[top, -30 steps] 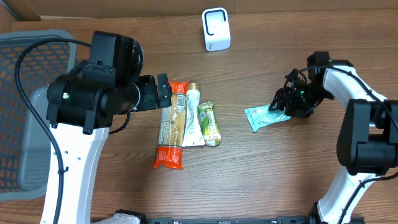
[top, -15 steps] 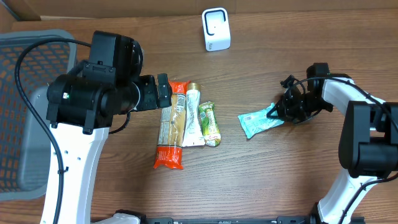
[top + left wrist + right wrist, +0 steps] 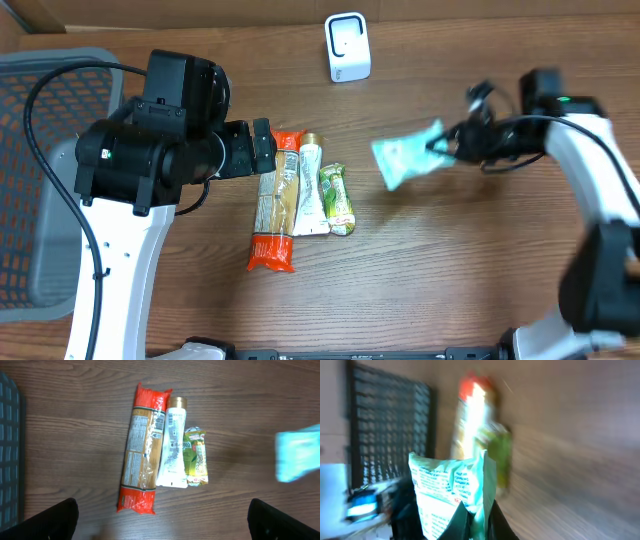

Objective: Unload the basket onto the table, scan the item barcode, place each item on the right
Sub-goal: 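Carry the wipes pack up toward the white scanner box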

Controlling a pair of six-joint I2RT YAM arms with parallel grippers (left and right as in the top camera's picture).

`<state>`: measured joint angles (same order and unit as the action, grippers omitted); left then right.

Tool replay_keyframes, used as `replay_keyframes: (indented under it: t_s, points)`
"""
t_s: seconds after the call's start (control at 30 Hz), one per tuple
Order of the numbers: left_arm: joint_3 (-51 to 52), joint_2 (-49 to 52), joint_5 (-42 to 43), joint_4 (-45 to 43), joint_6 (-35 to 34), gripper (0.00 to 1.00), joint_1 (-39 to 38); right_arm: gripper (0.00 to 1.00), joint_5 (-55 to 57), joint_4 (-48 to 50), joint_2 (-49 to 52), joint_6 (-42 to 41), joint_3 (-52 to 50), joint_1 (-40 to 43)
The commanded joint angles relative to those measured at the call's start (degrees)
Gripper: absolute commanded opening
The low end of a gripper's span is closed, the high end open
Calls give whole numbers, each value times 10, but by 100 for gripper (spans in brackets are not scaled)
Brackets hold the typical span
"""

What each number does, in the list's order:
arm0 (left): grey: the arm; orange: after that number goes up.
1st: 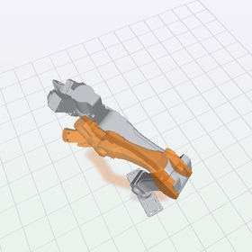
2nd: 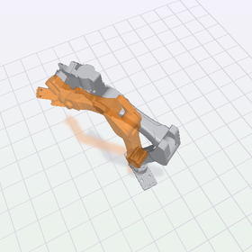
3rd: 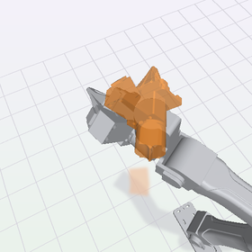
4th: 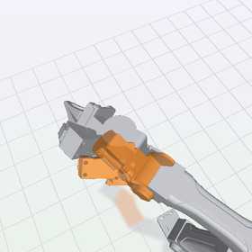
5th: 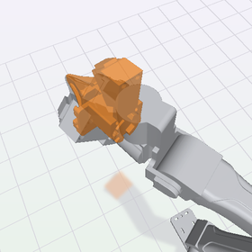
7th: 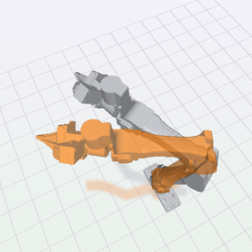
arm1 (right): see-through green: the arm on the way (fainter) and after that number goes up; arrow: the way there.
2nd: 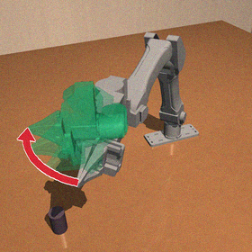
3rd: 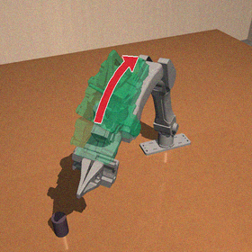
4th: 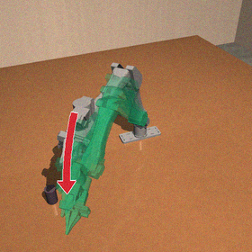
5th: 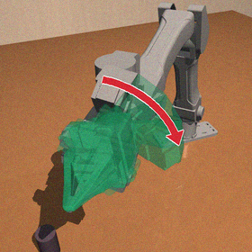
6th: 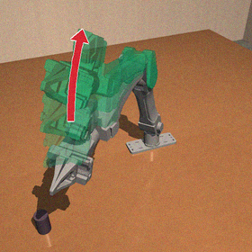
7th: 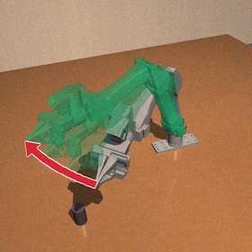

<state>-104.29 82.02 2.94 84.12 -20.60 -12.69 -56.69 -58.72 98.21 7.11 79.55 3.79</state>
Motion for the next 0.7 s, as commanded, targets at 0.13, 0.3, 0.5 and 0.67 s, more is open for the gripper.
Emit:
replay_keyframes:
  t_s: [0.13,0.3,0.5,0.67]
  points:
    - [-9,3,-2,-1,13,100,-1,4,110,23,-197,-205,50,3]
    - [-9,3,-2,-1,13,100,-1,4,141,37,-261,-263,50,3]
    - [-9,3,-2,-1,13,100,-1,4,145,46,-264,-274,50,-16]
    - [-9,3,-2,-1,13,100,-1,4,258,75,-228,-299,84,-103]
